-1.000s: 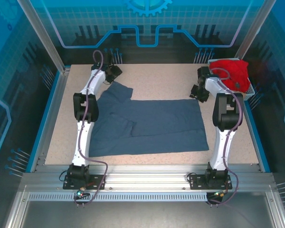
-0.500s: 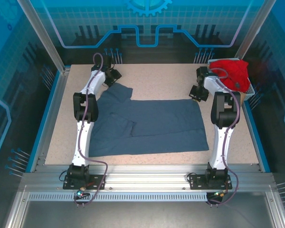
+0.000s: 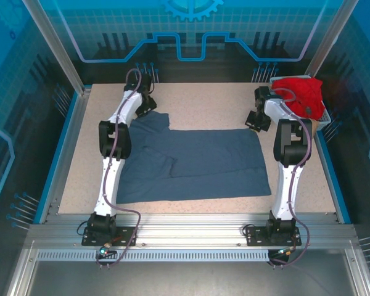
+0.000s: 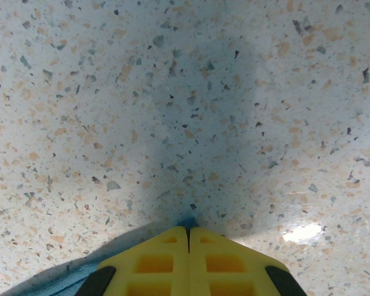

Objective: Fold and stack the t-shirts

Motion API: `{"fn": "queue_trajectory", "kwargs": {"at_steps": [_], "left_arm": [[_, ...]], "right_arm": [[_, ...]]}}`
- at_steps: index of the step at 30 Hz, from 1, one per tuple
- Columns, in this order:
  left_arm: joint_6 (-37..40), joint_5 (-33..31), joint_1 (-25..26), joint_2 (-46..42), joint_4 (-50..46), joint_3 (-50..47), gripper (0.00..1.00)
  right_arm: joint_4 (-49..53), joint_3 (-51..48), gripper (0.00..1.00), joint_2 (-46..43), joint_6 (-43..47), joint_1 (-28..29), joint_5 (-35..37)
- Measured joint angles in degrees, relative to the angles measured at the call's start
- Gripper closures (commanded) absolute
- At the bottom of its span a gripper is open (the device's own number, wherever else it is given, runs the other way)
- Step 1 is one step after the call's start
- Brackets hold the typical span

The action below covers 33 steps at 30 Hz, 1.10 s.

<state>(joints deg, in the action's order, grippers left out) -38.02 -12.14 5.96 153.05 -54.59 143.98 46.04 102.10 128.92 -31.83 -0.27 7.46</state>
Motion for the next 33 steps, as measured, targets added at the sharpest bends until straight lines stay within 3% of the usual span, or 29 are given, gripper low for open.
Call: {"fn": "queue_trajectory", "kwargs": {"at_steps": [10, 20, 33], "left_arm": [[0.9, -1.4, 0.5, 1.5, -4.9, 2.8, 1.00], [1.1, -3.1, 2.4, -3.3, -3.7, -1.7, 1.00], [4.2, -3.0, 6.9, -34.8, 3.1, -28.9, 1.00]], "right_arm": [[0.0, -0.2, 1.00, -0.1, 0.0, 0.4, 0.0], [-0.7, -2.7, 1.00, -2.3, 1.3, 0.7, -0.4], [-1.2, -3.6, 1.00, -9.4, 5.9, 0.7, -0.3]]}}
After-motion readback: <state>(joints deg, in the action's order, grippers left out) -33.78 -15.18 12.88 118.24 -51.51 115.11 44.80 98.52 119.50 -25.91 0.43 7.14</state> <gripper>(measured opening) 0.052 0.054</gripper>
